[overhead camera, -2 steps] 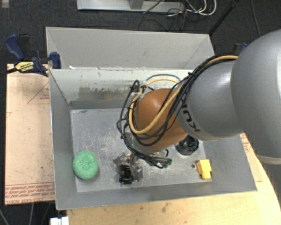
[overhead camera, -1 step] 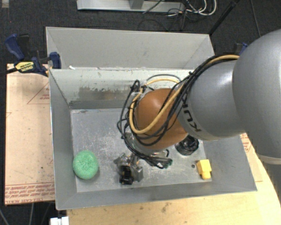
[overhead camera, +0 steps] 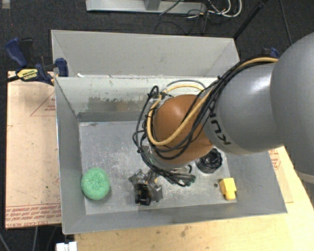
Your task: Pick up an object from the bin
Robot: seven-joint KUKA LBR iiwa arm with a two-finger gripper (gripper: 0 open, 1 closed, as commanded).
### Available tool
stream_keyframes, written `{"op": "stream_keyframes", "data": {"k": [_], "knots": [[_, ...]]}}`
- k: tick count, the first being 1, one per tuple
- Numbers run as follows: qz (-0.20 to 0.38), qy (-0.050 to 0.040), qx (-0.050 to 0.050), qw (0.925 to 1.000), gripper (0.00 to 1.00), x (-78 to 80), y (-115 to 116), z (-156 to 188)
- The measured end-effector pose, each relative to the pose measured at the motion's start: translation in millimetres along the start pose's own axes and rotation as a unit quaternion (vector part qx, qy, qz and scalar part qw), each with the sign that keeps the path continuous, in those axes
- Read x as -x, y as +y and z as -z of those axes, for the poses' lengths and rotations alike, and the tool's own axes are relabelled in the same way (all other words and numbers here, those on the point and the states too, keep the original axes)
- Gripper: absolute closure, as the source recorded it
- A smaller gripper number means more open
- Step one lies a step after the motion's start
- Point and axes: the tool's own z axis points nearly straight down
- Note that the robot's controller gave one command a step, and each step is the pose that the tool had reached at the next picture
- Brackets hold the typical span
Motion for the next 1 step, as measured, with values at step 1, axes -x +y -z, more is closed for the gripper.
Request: {"op": "stream_keyframes", "data": {"k": [1], "knots": [[0.000, -0.0030, -0.002, 1.0000, 1.00, 1.5, -0.7, 20.2]]}}
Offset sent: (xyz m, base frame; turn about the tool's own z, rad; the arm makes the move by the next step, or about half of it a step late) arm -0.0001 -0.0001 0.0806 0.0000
